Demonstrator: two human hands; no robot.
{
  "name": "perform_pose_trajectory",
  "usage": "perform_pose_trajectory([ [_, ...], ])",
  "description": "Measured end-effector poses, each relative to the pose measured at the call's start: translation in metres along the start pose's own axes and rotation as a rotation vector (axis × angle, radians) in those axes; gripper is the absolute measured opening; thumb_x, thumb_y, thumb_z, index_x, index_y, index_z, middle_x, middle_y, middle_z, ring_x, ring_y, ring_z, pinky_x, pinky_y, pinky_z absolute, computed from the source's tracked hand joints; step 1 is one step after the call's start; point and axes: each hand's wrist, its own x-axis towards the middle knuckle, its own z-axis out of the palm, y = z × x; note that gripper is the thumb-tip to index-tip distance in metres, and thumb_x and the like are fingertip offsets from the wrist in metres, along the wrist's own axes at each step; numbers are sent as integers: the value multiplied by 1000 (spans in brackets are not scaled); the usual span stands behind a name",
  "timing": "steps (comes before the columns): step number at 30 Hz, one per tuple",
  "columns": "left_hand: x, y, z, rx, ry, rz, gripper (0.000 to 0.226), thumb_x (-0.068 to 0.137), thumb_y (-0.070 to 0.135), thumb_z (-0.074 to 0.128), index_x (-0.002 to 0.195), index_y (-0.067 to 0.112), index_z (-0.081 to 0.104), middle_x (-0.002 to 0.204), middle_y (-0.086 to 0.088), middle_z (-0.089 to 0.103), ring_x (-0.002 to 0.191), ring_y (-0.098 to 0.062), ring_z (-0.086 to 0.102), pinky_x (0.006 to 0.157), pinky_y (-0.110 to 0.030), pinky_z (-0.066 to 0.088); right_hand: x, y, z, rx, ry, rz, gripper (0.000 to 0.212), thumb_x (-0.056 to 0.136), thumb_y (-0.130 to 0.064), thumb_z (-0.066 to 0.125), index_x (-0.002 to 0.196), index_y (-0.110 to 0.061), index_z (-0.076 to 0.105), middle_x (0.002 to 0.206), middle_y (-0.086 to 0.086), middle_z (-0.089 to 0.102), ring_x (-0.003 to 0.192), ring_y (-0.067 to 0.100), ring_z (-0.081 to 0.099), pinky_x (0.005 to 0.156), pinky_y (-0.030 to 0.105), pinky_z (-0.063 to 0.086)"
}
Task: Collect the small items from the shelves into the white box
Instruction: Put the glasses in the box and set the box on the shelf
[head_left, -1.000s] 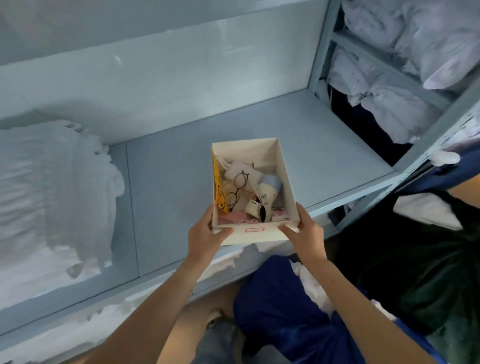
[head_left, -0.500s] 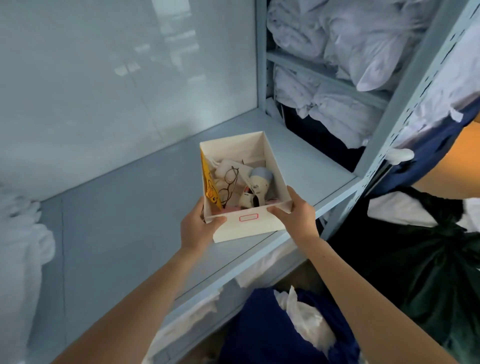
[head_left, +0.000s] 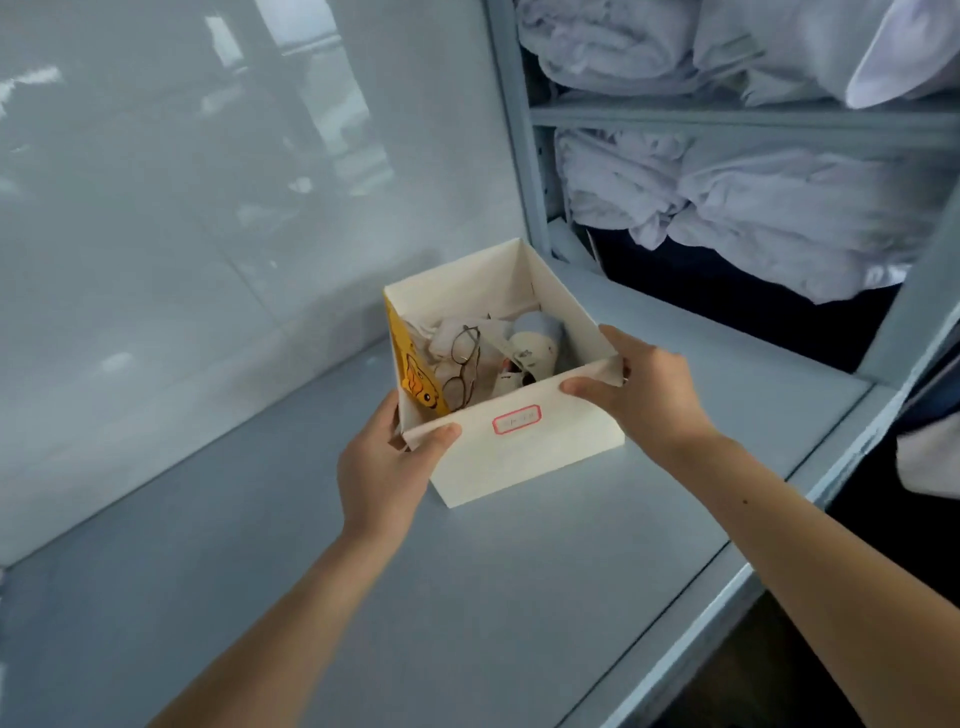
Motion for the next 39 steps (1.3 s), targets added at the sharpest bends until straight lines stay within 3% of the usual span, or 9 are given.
perform_pose_trajectory([
  [7,76,-15,36,15,80,3,31,74,48,74,103,37,69,83,20,74,77,15,62,56,-2,39,84,9,11,-20,57,-54,76,71,-39,84,137,-17,54,104,-1,64,103,19,58,80,20,42],
  [10,103,-22,55,-18,120,10,39,74,46,75,111,38,67,88,22,73,77,21,60,62,0,41,117,23,25,127,128,-81,51,69,-33,85,115,-19,68,89,-5,71,88,18,67,79,30,54],
  [13,130,-34,75,-108,46,59,59,76,37,77,130,37,55,106,20,72,97,9,65,90,-24,53,146,41,42,369,192,-38,26,74,-27,83,91,-14,69,88,0,74,82,14,68,78,33,55],
  [15,141,-41,88,-218,-21,54,74,76,29,79,141,35,45,124,18,66,114,0,61,101,-37,49,164,53,48,493,226,-39,18,80,-22,79,94,-17,68,89,-5,73,79,5,65,73,22,51],
  [18,147,-39,112,-286,21,47,85,72,20,84,145,32,42,126,17,64,113,-2,63,99,-35,52,189,67,43,548,230,-47,16,85,-18,74,99,-21,68,91,-12,72,79,-3,64,69,12,47],
  [23,150,-21,154,-343,173,76,88,67,24,88,144,30,45,124,10,67,109,-2,65,91,-29,56,217,78,38,554,346,-20,18,87,-23,72,102,-18,66,91,-9,70,73,-5,62,67,14,47],
  [27,149,-18,164,-377,249,71,90,58,48,78,141,37,46,120,12,68,105,-4,67,88,-39,58,210,81,51,437,350,-9,60,73,-47,76,125,-23,59,110,-6,67,98,4,60,84,30,50],
  [31,149,-19,162,-365,252,75,91,57,53,75,142,36,44,119,18,66,104,-4,68,88,-40,58,173,76,77,312,235,6,116,59,-42,89,152,-39,19,159,-12,24,144,1,24,111,32,36],
  [39,148,-12,163,-346,254,80,87,65,31,85,142,29,46,114,24,61,106,-7,68,86,-37,59,164,71,84,256,171,-38,126,59,-38,89,152,-42,4,164,-5,5,148,3,5,116,44,32],
])
